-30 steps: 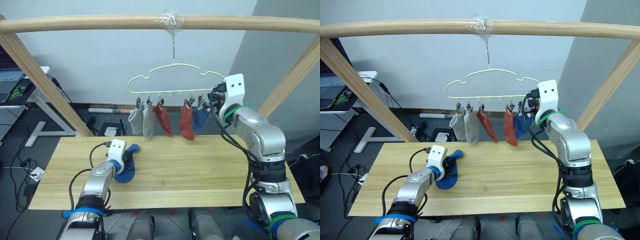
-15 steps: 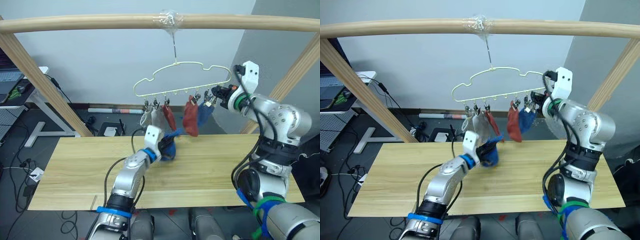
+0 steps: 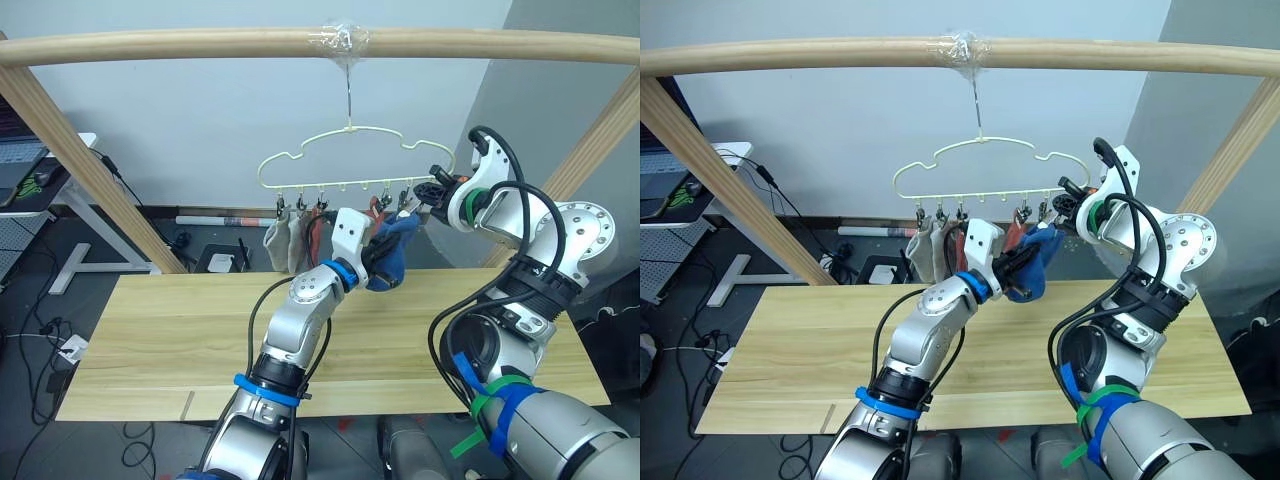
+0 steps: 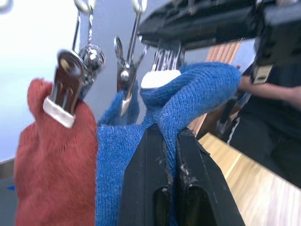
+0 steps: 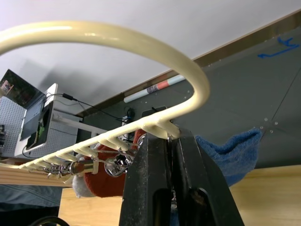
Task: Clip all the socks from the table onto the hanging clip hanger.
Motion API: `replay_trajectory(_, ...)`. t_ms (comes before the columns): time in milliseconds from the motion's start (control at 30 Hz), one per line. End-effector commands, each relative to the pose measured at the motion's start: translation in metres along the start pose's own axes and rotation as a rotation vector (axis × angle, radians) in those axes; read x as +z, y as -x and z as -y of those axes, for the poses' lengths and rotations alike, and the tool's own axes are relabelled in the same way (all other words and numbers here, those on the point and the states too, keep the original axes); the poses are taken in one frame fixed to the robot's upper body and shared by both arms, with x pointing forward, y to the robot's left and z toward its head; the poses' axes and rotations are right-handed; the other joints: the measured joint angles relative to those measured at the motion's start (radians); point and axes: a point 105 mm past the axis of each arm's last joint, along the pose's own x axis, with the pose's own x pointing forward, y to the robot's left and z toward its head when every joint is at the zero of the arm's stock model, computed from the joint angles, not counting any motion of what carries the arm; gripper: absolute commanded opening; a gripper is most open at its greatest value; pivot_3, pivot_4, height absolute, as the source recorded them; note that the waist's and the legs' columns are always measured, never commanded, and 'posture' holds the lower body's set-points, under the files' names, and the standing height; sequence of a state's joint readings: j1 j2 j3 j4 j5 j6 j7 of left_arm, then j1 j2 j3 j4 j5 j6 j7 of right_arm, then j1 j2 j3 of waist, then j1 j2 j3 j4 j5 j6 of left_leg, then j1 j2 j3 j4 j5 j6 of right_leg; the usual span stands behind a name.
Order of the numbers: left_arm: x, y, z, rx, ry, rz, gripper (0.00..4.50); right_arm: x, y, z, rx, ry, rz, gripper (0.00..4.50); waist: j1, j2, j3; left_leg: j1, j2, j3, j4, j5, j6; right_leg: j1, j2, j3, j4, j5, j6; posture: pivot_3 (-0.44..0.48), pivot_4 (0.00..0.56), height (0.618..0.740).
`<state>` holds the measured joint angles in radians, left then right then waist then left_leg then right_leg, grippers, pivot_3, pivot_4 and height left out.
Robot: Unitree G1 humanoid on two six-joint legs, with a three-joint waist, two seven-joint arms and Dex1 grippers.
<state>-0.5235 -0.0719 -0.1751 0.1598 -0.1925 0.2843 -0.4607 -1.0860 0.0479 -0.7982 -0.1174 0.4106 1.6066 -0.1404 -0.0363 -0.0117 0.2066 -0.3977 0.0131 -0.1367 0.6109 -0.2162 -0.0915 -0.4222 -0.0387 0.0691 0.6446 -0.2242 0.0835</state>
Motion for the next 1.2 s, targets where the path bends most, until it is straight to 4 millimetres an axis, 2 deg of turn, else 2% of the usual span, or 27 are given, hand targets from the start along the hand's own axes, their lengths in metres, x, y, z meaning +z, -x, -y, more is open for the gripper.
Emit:
replay_trajectory(33, 0.015, -0.005, 0.002, 0.002, -0.055, 0.056, 0.02, 0.008, 0.007, 0.000, -0.014, -0.003, 0.042, 0.00, 0.000, 0.000, 0.000, 0.000, 0.000, 0.000, 0.000, 0.000, 0.000, 0.000, 0.000, 0.000, 0.000, 0.000, 0.000, -0.027, 0.166, 0.740)
replay_trajectory(233, 0.019, -0.008, -0.001, 0.025, -0.107, 0.073, 0.02, 0.006, 0.006, -0.001, -0.005, -0.016, 0.037, 0.00, 0.000, 0.000, 0.000, 0.000, 0.000, 0.000, 0.000, 0.000, 0.000, 0.000, 0.000, 0.000, 0.000, 0.000, 0.000, -0.030, 0.168, 0.740)
replay_trajectory(333, 0.020, -0.009, 0.002, 0.017, -0.104, 0.078, 0.00, 0.006, 0.006, -0.003, 0.006, -0.031, 0.037, 0.84, -0.001, 0.000, 0.000, 0.000, 0.000, 0.000, 0.000, 0.000, 0.000, 0.000, 0.000, 0.000, 0.000, 0.000, 0.000, -0.028, 0.168, 0.740)
replay_trajectory(467, 0.022, -0.010, 0.006, 0.006, -0.101, 0.084, 0.00, 0.009, 0.007, -0.004, 0.025, -0.051, 0.043, 2.43, -0.008, 0.000, 0.000, 0.000, 0.000, 0.000, 0.000, 0.000, 0.000, -0.001, 0.000, 0.000, 0.000, 0.000, 0.000, -0.028, 0.168, 0.740)
replay_trajectory(500, 0.022, -0.011, 0.008, -0.002, -0.099, 0.085, 0.00, 0.011, 0.008, -0.005, 0.033, -0.057, 0.050, 2.71, -0.010, 0.000, 0.000, 0.000, 0.000, 0.000, 0.000, 0.000, 0.000, -0.001, 0.000, 0.000, 0.000, 0.000, 0.000, -0.028, 0.168, 0.740)
replay_trajectory(600, 0.023, -0.011, 0.013, -0.031, -0.088, 0.086, 0.00, 0.017, 0.012, -0.012, 0.115, -0.034, 0.056, 3.77, -0.018, 0.000, 0.000, 0.000, 0.000, 0.000, 0.000, 0.000, 0.000, -0.001, 0.000, 0.000, 0.000, 0.000, 0.000, -0.031, 0.161, 0.740)
replay_trajectory(667, 0.024, -0.013, 0.021, -0.067, -0.065, 0.086, 0.00, 0.025, 0.024, -0.024, 0.255, 0.042, 0.066, 4.47, -0.020, 0.000, 0.000, 0.000, 0.000, 0.000, 0.000, 0.000, 0.000, -0.001, 0.000, 0.000, 0.000, 0.000, 0.000, -0.032, 0.159, 0.740)
replay_trajectory(767, 0.028, -0.016, 0.033, -0.122, 0.015, 0.088, 0.00, 0.037, 0.046, -0.014, 0.283, 0.176, 0.091, 4.47, -0.018, 0.001, 0.000, -0.001, 0.000, 0.000, 0.000, 0.000, 0.000, -0.001, 0.000, 0.000, -0.001, 0.000, 0.000, -0.046, 0.155, 0.740)
replay_trajectory(900, 0.021, -0.019, 0.039, -0.153, 0.162, 0.056, 0.00, 0.031, 0.057, 0.010, 0.191, 0.317, 0.089, 4.47, -0.024, 0.001, 0.000, -0.001, 0.000, 0.001, 0.000, 0.000, 0.001, 0.000, 0.000, 0.001, -0.002, -0.002, 0.002, -0.062, 0.149, 0.740)
replay_trajectory(967, 0.017, -0.019, 0.040, -0.167, 0.229, 0.042, 0.52, 0.023, 0.058, 0.015, 0.173, 0.365, 0.087, 4.50, -0.037, 0.001, 0.000, -0.001, 0.000, 0.001, 0.000, 0.000, 0.001, -0.001, 0.000, 0.001, -0.002, -0.003, 0.004, -0.070, 0.145, 0.740)
replay_trajectory(1000, 0.013, -0.020, 0.039, -0.170, 0.246, 0.032, 0.63, 0.016, 0.059, 0.020, 0.157, 0.406, 0.080, 4.50, -0.045, 0.001, 0.000, -0.001, 0.000, 0.002, 0.000, 0.000, 0.001, -0.001, 0.000, 0.001, -0.001, -0.003, 0.005, -0.070, 0.145, 0.740)
replay_trajectory(1100, 0.006, -0.020, 0.036, -0.168, 0.260, 0.009, 1.56, -0.005, 0.061, 0.031, 0.141, 0.453, 0.042, 4.50, -0.052, 0.001, 0.000, 0.000, 0.000, 0.001, 0.000, 0.000, 0.001, 0.000, 0.000, 0.001, 0.000, -0.003, 0.005, -0.070, 0.145, 0.740)
replay_trajectory(1200, -0.013, -0.015, 0.022, -0.142, 0.259, -0.039, 2.37, -0.015, 0.065, 0.034, 0.159, 0.460, 0.041, 4.50, -0.053, 0.001, 0.000, 0.000, 0.000, 0.002, 0.001, 0.000, 0.001, 0.000, 0.000, 0.002, 0.000, -0.003, 0.006, -0.074, 0.140, 0.740)
